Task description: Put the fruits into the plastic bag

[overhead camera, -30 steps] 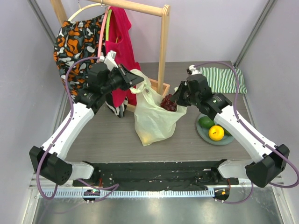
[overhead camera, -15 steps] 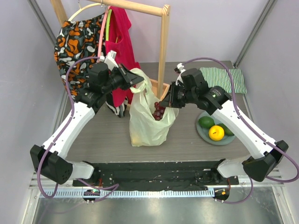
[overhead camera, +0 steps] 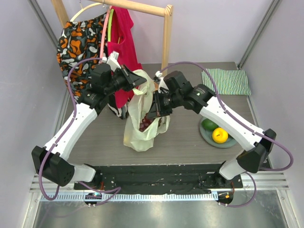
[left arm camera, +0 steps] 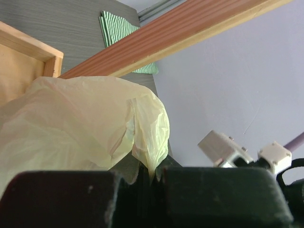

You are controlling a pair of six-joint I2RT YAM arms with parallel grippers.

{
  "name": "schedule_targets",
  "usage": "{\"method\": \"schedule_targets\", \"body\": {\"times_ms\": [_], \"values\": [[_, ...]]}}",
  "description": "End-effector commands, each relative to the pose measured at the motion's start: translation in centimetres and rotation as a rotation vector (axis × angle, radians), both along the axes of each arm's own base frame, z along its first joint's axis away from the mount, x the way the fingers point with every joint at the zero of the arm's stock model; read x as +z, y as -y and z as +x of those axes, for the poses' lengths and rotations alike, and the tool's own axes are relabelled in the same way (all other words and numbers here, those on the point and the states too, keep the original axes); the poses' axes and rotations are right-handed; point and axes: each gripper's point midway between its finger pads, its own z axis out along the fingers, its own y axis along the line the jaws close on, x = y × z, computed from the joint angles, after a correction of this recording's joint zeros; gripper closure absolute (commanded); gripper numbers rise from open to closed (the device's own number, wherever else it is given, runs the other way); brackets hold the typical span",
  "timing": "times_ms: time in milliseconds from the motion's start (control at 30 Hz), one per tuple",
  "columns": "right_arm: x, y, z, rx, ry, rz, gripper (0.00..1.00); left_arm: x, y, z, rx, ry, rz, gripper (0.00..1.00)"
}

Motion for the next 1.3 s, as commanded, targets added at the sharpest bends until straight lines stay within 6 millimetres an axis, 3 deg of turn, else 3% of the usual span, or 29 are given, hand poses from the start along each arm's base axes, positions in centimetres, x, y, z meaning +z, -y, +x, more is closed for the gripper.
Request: {"method": "schedule_targets", "body": {"times_ms": [0, 100, 267, 367, 467, 667, 867, 933, 1067, 1267], "values": [[3.9, -2.4, -1.1, 0.136, 0.097, 0.098, 0.99, 1.2, 0.0, 0.5, -0.008, 0.039, -0.010, 1.00], [3.9, -2.5, 0.0, 0.110, 0.133, 0.079, 0.99, 1.5, -0.1, 0.2, -0.011, 0.051, -0.009, 1.00], [7.8, -3.9, 1.8, 0.086, 0.238, 0.169, 0.99, 1.3, 0.2, -0.4, -0.046, 0.052, -0.003, 1.00], [8.5, -5.1, 2.5, 0.093, 0.268, 0.218, 0.99, 1.4, 0.5, -0.8, -0.074, 0.054, -0.011, 1.00], [8.1, -6.1, 2.9, 0.102, 0.286, 0.262, 0.99, 2.0, 0.7, -1.0, -0.092, 0.070, -0.024, 1.00], [3.0, -7.1, 3.7, 0.128, 0.231, 0.217, 0.99, 2.8, 0.5, -1.4, -0.093, 0.097, -0.031, 1.00], [6.1, -8.4, 3.4, 0.182, 0.259, 0.302, 0.99, 2.6, 0.6, -1.4, -0.098, 0.090, -0.032, 1.00], [4.4, -8.4, 3.7, 0.174, 0.249, 0.267, 0.99, 2.9, 0.7, -1.3, -0.096, 0.098, -0.041, 1.00], [-1.7, -7.1, 5.2, 0.099, 0.211, 0.096, 0.99, 3.3, 0.7, -1.1, -0.097, 0.105, -0.044, 1.00], [-4.0, -4.2, 8.1, -0.038, 0.303, -0.088, 0.99, 3.7, 0.1, -0.9, -0.075, 0.115, -0.039, 1.00]]}}
